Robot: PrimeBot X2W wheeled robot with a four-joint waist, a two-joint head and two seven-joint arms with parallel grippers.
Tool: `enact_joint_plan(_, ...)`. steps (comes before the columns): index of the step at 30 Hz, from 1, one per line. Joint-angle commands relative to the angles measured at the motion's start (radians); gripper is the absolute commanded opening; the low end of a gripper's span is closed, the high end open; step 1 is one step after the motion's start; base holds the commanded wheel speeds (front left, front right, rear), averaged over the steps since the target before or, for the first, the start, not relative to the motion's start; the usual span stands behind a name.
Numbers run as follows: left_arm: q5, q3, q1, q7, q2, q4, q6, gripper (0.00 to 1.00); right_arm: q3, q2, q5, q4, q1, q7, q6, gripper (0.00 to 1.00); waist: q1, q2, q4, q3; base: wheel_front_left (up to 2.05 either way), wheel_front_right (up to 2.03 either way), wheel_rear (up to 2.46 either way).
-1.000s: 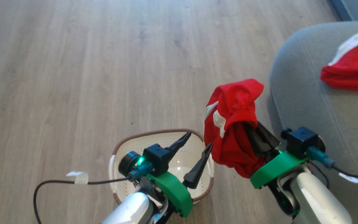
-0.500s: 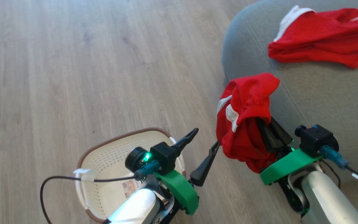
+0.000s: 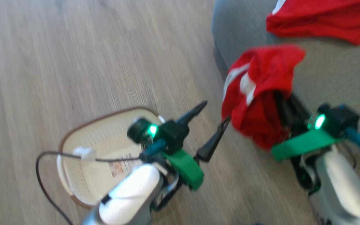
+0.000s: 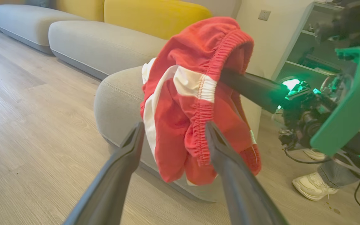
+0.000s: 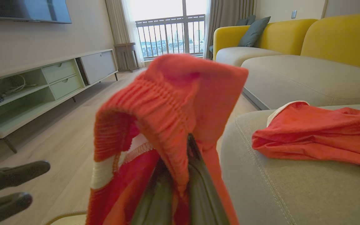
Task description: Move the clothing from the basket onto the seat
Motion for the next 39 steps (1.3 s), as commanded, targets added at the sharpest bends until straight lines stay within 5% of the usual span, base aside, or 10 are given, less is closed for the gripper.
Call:
enact_joint_plan(1, 0.009, 0.027, -0.048, 0.000, 0.009, -0.036, -0.004, 1.00, 0.008, 0.003, -0.010, -0.042, -0.048, -0.007, 0.000, 0.00, -0.0001, 0.0000, -0.001, 0.101, 0.00, 0.00, 0.00)
enact_joint_plan(11, 0.090, 0.051, -0.249, 0.056, 0.074, -0.108, -0.020, 1.00, -0.115, 0.004, 0.015, -0.027, -0.407, -0.007, 0.000, 0.00, -0.0001, 0.0000, -0.005, 0.413, 0.00, 0.00, 0.00)
enact_joint_plan(20, 0.125, 0.066, -0.347, 0.080, 0.107, -0.154, -0.026, 1.00, -0.325, -0.245, 0.045, 0.204, -0.884, 0.040, 0.000, 0.00, -0.0001, 0.0000, 0.013, 0.540, 0.00, 0.00, 0.00)
enact_joint_plan(27, 0.111, 0.084, -0.326, 0.077, 0.131, -0.181, -0.009, 1.00, -0.558, -0.468, -0.014, 0.399, -0.998, 0.125, 0.000, 0.00, -0.0001, 0.0000, 0.026, 0.576, 0.00, 0.00, 0.00)
enact_joint_plan(35, 0.118, 0.064, -0.299, 0.121, 0.158, -0.229, 0.004, 1.00, -0.580, -0.374, 0.036, 0.566, -0.895, 0.045, 0.000, 0.00, -0.0001, 0.0000, 0.020, 0.642, 0.00, 0.00, 0.00)
enact_joint_plan(37, 0.123, 0.066, -0.298, 0.131, 0.169, -0.240, 0.010, 1.00, -0.583, -0.350, 0.032, 0.610, -0.890, 0.022, 0.000, 0.47, -0.0001, 0.0000, 0.019, 0.652, 0.00, 0.00, 0.00)
enact_joint_plan(38, 0.123, 0.069, -0.296, 0.135, 0.174, -0.244, 0.014, 1.00, -0.580, -0.337, 0.029, 0.629, -0.890, 0.015, 0.000, 0.94, -0.0001, 0.0000, 0.017, 0.655, 0.00, 0.00, 0.00)
enact_joint_plan(39, 0.122, 0.071, -0.293, 0.138, 0.180, -0.249, 0.017, 1.00, -0.572, -0.325, 0.026, 0.646, -0.891, 0.011, 0.000, 1.00, -0.0001, 0.0000, 0.015, 0.655, 0.00, 0.00, 0.00)
